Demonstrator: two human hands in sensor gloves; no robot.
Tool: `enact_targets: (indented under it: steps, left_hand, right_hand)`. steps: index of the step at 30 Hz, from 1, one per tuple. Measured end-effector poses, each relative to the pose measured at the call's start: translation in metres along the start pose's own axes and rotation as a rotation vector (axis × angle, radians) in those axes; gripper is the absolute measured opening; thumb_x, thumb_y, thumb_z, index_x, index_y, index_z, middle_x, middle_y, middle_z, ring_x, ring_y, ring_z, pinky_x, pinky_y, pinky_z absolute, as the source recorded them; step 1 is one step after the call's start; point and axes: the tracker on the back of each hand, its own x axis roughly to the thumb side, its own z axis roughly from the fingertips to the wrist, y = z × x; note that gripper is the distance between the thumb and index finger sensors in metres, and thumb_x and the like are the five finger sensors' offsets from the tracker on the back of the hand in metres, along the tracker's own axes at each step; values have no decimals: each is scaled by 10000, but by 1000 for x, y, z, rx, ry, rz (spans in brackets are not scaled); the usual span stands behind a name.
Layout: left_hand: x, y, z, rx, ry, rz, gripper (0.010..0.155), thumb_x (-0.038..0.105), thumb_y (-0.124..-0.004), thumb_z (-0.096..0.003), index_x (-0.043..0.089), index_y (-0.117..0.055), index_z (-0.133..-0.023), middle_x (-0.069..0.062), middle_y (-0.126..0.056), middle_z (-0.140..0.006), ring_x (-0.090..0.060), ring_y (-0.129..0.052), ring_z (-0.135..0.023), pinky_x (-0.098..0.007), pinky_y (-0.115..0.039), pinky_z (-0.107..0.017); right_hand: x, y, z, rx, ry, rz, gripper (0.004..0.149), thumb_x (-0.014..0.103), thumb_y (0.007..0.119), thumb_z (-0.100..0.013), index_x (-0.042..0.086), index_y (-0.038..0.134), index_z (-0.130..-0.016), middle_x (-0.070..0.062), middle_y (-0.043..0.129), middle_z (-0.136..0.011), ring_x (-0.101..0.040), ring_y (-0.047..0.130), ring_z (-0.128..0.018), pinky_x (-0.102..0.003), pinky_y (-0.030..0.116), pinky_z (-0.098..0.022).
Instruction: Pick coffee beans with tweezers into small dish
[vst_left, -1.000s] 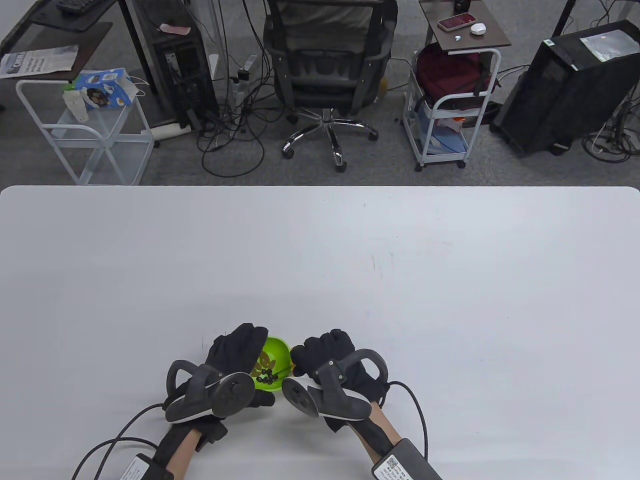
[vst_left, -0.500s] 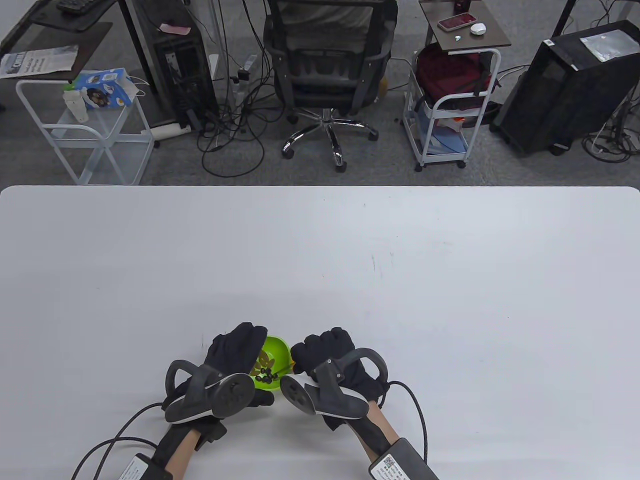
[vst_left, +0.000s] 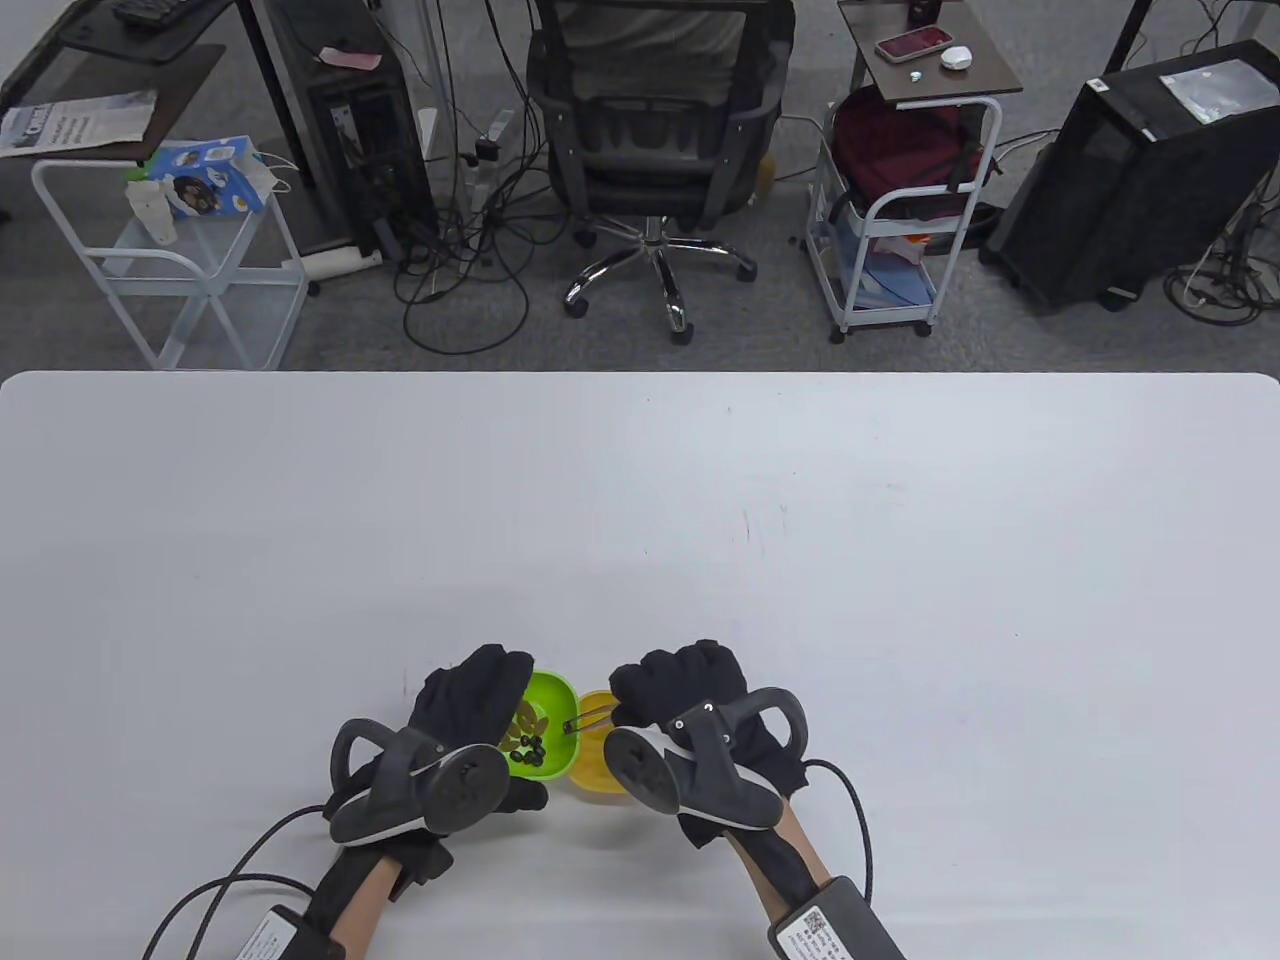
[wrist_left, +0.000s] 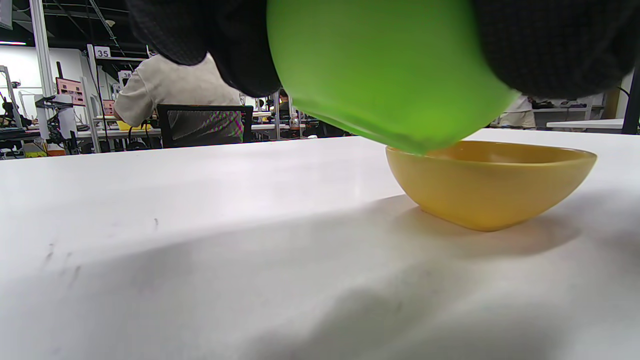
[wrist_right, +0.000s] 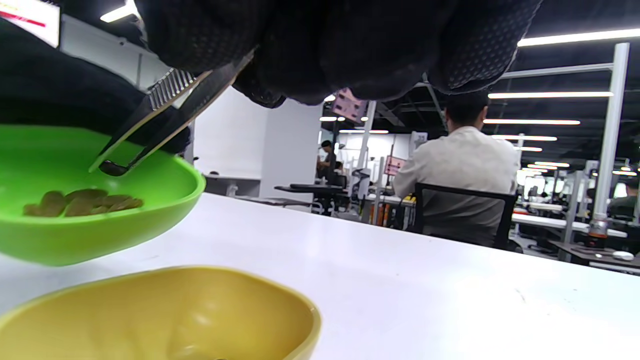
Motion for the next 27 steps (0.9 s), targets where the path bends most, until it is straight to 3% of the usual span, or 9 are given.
enact_targets:
  steps: [10, 18, 27]
  left_hand:
    - [0, 0, 0, -3, 0, 1, 1135, 668, -812, -301, 7, -507, -1172, -295, -591, -1196, -441, -853, -1005, -637, -697, -747]
    - [0, 0, 0, -3, 1, 3, 1135, 669, -812, -301, 8, -508, -1172, -294, -590, -1197, -440, -850, -1008, -637, -697, -747]
    - [0, 0, 0, -3, -1, 3, 1134, 669, -811, -302, 9, -508, -1173, -292, -592, -1197, -440, -850, -1007, -636, -698, -747]
  right_hand:
    - [-32, 9, 2, 48, 103, -55, 424, 405, 685, -431, 267, 791, -818, 53, 887, -642, -172, 926, -476, -555, 714, -697]
    - [-35, 15, 2, 83, 115, -45, 431, 407, 695, -432, 260, 789, -825, 54, 888, -646, -173, 928, -476, -559, 713, -697]
    - [-32, 8, 3, 34, 100, -118, 441, 409, 700, -431, 254, 782, -836, 57, 887, -649, -171, 928, -476, -559, 714, -692]
